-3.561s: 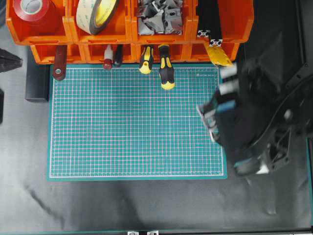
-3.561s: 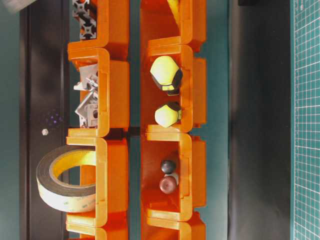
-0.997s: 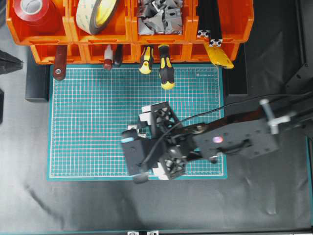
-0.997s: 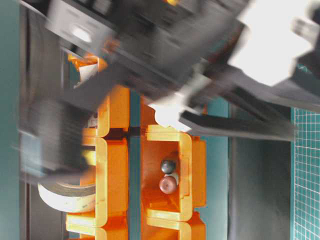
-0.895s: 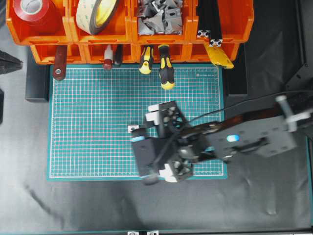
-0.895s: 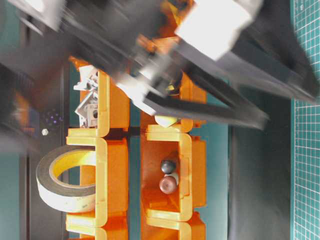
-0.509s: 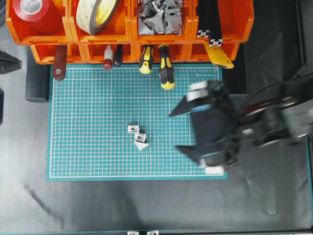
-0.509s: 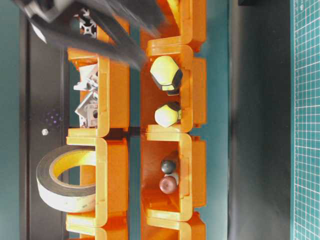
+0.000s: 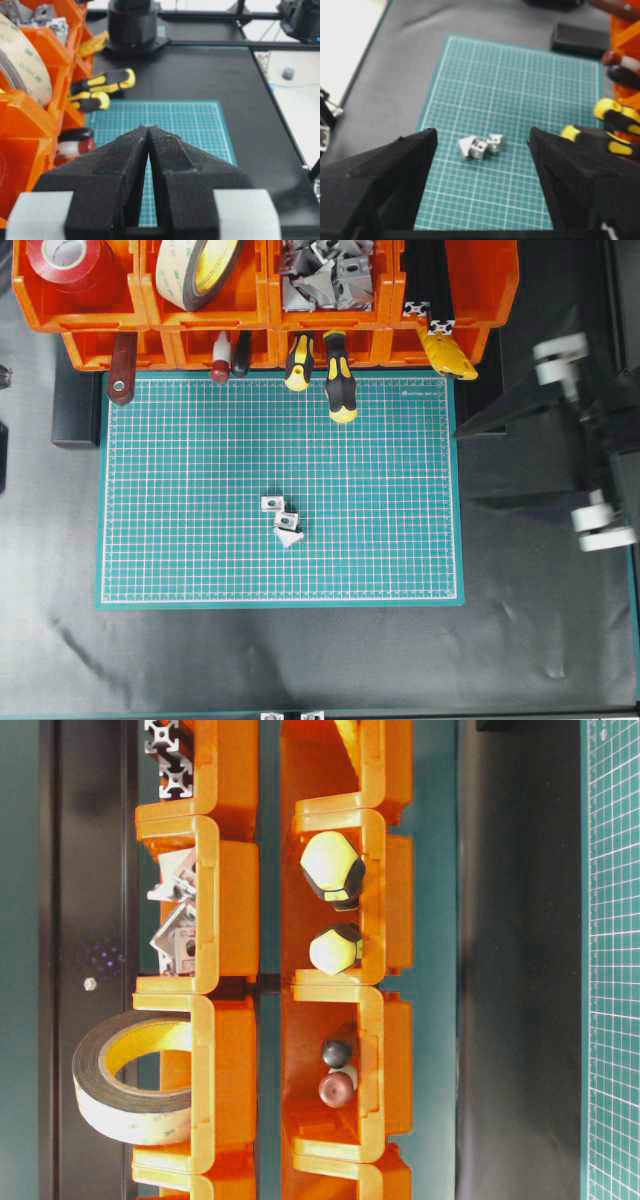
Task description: Pick corner brachets from container rack with right arm.
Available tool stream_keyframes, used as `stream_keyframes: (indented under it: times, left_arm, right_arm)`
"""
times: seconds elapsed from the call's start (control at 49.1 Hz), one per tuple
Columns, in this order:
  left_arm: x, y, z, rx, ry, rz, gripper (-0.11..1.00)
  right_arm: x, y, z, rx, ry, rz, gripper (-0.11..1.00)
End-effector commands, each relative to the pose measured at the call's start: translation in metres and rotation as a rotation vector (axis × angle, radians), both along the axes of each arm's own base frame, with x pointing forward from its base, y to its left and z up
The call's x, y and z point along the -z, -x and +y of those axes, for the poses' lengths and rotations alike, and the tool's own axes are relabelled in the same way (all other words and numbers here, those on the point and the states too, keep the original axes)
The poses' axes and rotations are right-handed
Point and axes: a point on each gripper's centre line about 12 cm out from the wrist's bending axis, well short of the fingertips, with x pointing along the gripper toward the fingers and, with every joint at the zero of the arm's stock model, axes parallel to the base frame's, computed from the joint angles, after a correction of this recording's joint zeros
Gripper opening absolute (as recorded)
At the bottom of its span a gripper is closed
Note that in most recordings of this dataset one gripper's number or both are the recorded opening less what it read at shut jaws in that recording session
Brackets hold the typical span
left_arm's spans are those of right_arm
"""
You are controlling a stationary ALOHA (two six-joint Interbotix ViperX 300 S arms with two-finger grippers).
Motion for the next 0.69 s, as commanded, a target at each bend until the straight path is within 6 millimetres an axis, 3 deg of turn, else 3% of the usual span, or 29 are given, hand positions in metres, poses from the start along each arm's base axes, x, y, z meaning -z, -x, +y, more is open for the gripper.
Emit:
stream_keyframes:
  times: [0.0, 0.346, 0.672]
  left_arm:
    - [-0.006, 0.001, 0.0, 0.003, -0.011, -0.031, 0.08]
    - [0.002, 0.0, -0.004, 0.022, 0.01, -0.02, 0.08]
    - [0.004, 0.0, -0.005, 0.028, 0.008, -0.017, 0.08]
  right_arm:
    - [-0.007, 0.014, -0.006, 0.007, -0.014, -0.035, 0.7]
    - [-0.007, 0.061, -0.024, 0.016, -0.051, -0.131, 0.67]
    - [-0.005, 0.073, -0.029, 0.021, -0.058, -0.15, 0.58]
